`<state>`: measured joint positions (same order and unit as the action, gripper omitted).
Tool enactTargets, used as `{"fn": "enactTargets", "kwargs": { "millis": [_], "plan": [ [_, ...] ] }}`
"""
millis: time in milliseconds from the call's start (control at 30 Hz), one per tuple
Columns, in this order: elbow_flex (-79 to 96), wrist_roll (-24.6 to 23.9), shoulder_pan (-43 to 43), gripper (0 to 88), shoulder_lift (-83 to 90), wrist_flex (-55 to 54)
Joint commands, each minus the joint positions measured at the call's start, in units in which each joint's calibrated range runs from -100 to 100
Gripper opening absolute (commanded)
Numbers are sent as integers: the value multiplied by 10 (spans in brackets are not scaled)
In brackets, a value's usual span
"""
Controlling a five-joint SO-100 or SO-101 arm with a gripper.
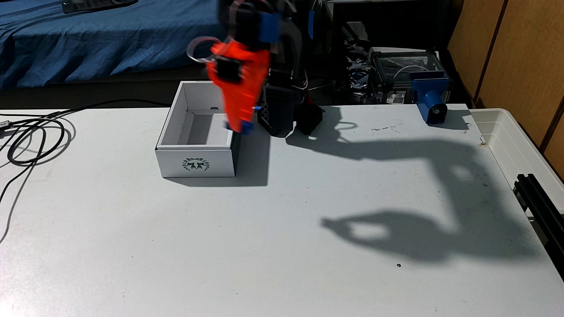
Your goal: Grab the blue brick and place in box
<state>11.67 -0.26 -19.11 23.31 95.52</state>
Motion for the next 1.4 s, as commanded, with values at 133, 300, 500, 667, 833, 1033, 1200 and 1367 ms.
{"fn": "enactTargets", "kwargs": {
  "millis": [133, 300, 500, 667, 833, 1033, 1200, 1367],
  "plan": [
    [62, 111, -158, 12, 28, -3],
    [105, 168, -237, 12, 29, -12],
    [170, 202, -292, 12, 29, -64],
    [227, 207, -307, 13, 29, -122],
    [274, 207, -324, 36, 29, -147],
    [282, 208, -334, 108, 30, -139],
    [276, 207, -335, 108, 30, -139],
    [262, 201, -330, 100, 32, -126]
  ]
}}
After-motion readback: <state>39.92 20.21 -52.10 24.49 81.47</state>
